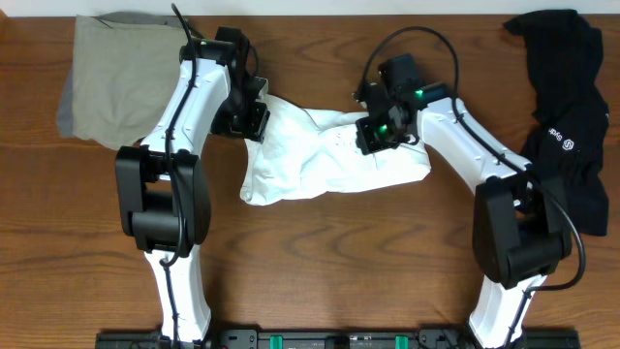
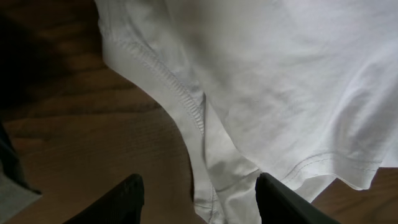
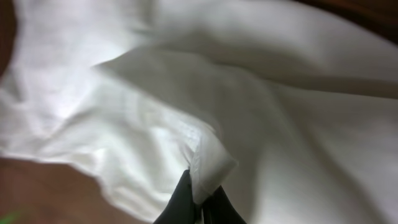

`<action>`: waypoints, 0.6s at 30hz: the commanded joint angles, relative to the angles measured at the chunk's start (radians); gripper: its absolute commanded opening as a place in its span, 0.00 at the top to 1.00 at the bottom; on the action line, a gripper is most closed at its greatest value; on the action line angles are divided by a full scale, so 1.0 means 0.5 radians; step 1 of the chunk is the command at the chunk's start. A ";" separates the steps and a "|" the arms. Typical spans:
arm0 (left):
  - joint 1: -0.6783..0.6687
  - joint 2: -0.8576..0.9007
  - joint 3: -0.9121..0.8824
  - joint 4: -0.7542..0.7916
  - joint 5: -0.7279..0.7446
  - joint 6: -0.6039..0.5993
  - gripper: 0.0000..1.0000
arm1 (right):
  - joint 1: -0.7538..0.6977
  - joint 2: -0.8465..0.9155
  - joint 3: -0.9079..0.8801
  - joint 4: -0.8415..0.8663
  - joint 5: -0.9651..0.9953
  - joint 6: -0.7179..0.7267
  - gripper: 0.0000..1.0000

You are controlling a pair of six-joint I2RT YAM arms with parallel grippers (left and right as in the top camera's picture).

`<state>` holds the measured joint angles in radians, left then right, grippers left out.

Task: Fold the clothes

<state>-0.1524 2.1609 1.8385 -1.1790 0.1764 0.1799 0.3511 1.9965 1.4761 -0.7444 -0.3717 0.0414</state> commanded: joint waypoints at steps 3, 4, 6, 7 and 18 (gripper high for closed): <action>0.003 -0.036 -0.006 0.008 -0.011 0.004 0.41 | 0.212 -0.073 0.002 -0.063 -0.163 -0.049 0.99; 0.004 -0.036 -0.006 0.014 -0.011 0.004 0.41 | 0.276 -0.073 0.002 -0.078 -0.163 -0.050 0.98; 0.009 -0.036 -0.006 0.021 -0.011 0.004 0.41 | 0.345 -0.073 0.002 -0.095 -0.161 -0.064 0.84; 0.012 -0.036 -0.006 0.021 -0.011 0.004 0.41 | 0.382 -0.073 0.002 -0.104 -0.159 -0.064 0.66; 0.072 -0.036 -0.006 0.021 -0.007 -0.005 0.41 | 0.341 -0.098 0.008 -0.072 -0.084 -0.063 0.23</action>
<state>-0.1246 2.1609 1.8385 -1.1671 0.1764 0.1795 0.5632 1.9846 1.4761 -0.7879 -0.4183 0.0147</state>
